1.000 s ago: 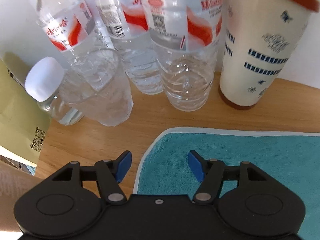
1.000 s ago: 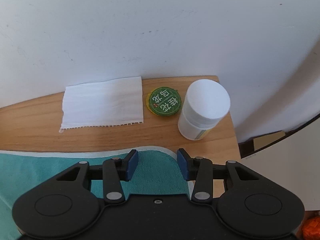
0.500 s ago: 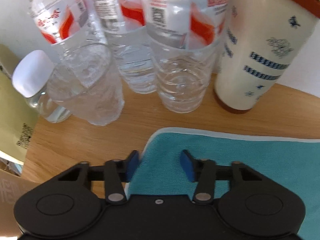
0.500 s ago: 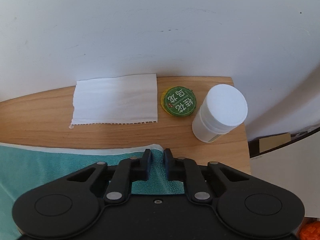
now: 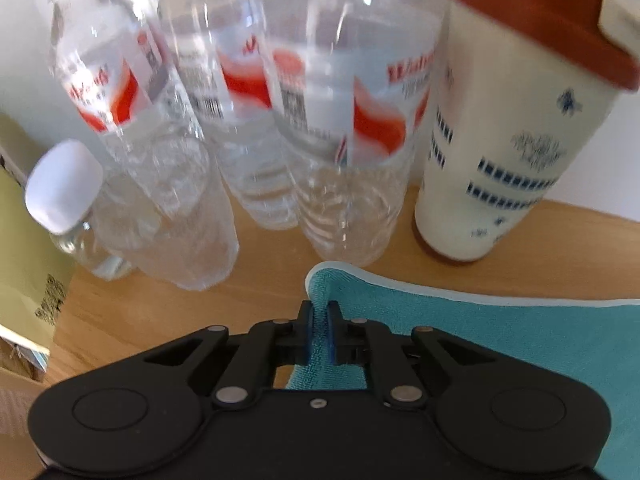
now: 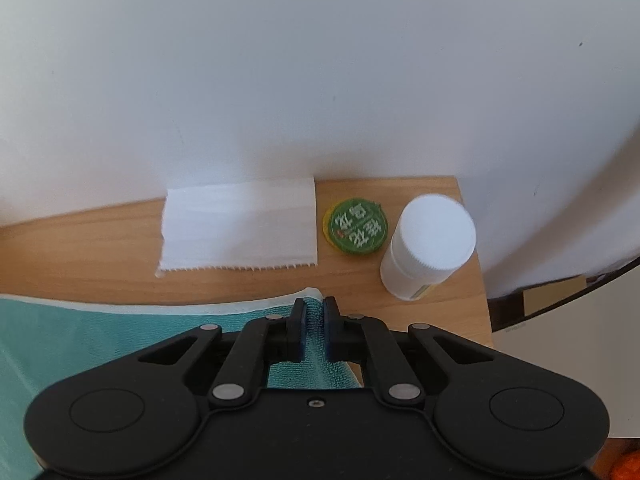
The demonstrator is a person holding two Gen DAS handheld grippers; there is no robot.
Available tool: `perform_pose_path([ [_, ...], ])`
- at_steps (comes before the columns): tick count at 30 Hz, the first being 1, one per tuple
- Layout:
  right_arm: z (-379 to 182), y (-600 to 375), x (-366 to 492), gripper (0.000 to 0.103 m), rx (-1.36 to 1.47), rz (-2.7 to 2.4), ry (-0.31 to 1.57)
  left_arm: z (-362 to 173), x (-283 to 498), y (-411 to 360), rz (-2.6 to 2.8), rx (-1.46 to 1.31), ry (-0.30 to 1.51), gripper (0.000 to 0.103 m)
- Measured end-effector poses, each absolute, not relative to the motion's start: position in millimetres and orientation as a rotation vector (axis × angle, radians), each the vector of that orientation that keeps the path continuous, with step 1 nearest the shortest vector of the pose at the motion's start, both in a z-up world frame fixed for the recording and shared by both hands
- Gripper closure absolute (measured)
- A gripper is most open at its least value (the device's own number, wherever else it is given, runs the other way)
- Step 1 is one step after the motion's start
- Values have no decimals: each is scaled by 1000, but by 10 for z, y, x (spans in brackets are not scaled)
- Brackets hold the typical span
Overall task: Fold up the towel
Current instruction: 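Lift the held edge with both tools and fold it over the towel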
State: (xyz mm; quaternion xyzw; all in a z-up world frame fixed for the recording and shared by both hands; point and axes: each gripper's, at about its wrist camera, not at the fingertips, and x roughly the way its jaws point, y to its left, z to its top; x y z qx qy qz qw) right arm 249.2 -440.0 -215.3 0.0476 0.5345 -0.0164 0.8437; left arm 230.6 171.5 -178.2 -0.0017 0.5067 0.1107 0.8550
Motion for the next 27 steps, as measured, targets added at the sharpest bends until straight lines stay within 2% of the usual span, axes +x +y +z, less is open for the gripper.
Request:
perform_pose_path([
  [11, -1776, -4543, 2012, 95, 129, -11, 1006, -1469, 1977, 1626, 199, 64, 935, 97],
  [20, -1522, -4635, 1248, 95, 159, -29, 955, -1384, 1440, 1579, 162, 53, 911, 97],
  [27, -1566, -4572, 773, 95, 163, -38, 962, -1341, 974, 1551, 145, 44, 902, 97],
])
